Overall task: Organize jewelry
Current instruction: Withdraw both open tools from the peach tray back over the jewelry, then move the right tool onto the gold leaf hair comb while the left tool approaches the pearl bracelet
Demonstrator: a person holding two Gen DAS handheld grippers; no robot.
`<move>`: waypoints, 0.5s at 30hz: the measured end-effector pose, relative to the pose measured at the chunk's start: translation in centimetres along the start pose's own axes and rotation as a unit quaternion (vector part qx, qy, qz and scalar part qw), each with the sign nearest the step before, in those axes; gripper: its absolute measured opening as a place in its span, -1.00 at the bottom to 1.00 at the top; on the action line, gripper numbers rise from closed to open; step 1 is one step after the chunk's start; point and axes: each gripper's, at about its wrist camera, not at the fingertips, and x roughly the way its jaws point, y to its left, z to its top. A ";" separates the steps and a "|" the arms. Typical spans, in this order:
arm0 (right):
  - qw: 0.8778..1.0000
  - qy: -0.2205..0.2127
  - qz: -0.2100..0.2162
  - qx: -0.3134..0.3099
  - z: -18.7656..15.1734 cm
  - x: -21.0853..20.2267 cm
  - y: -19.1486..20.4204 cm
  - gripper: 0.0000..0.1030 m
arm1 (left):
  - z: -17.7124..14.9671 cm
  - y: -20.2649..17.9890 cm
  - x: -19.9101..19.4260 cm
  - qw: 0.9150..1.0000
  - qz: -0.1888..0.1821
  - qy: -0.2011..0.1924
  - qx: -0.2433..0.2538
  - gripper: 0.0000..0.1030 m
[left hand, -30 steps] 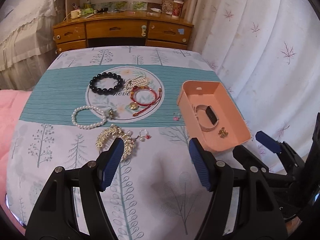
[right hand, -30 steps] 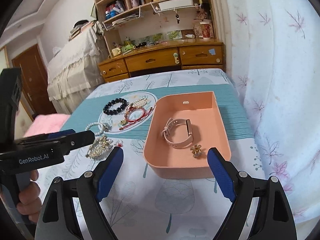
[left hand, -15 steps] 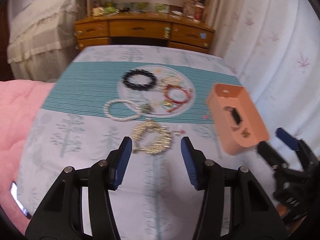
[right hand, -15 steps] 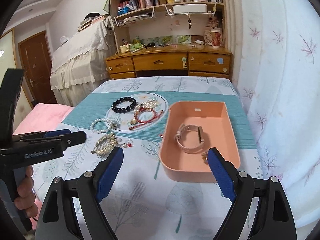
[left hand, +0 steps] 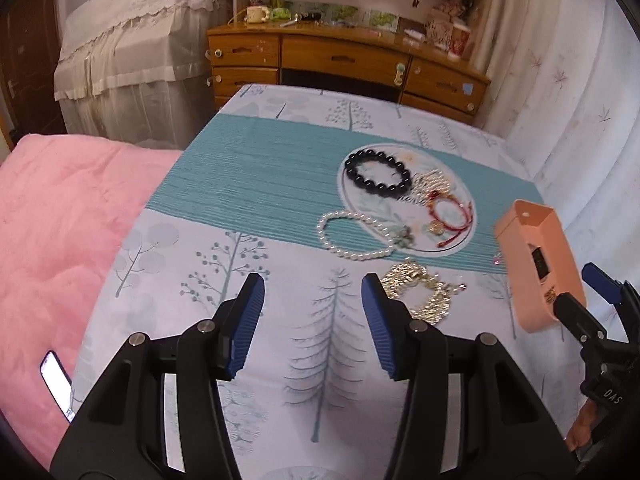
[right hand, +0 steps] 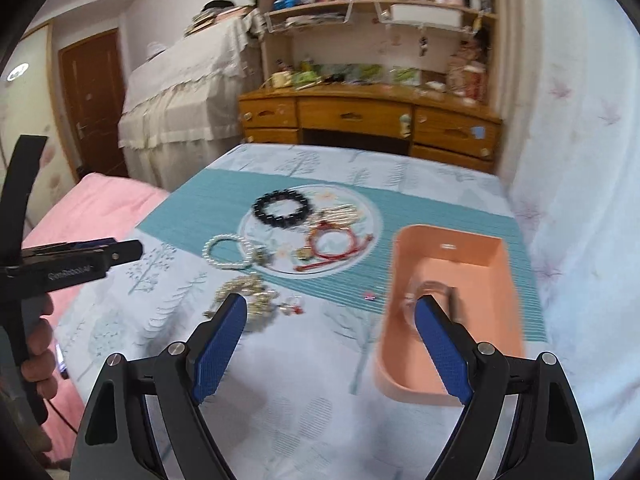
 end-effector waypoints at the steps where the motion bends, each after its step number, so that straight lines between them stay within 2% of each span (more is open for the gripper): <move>1: 1.000 0.007 0.012 0.000 0.4 0.7 0.5 0.69 | 0.1 0.4 0.2 1.000 -0.008 0.003 -0.007 -0.07; 3: 1.000 0.014 0.024 -0.002 0.8 1.7 1.4 0.69 | 0.3 1.0 0.6 0.999 -0.026 0.008 -0.016 -0.05; 8: 0.997 0.041 0.069 -0.007 1.2 4.3 3.8 0.65 | 0.7 1.2 2.1 0.999 -0.029 0.024 -0.010 -0.02; 12: 0.990 0.091 0.102 0.008 0.5 7.4 5.3 0.42 | 1.1 1.1 3.1 0.999 -0.030 0.033 -0.003 -0.02; 15: 0.982 0.136 0.125 0.046 -0.2 10.0 5.3 0.36 | 1.3 1.1 3.9 0.999 -0.032 0.040 0.001 -0.02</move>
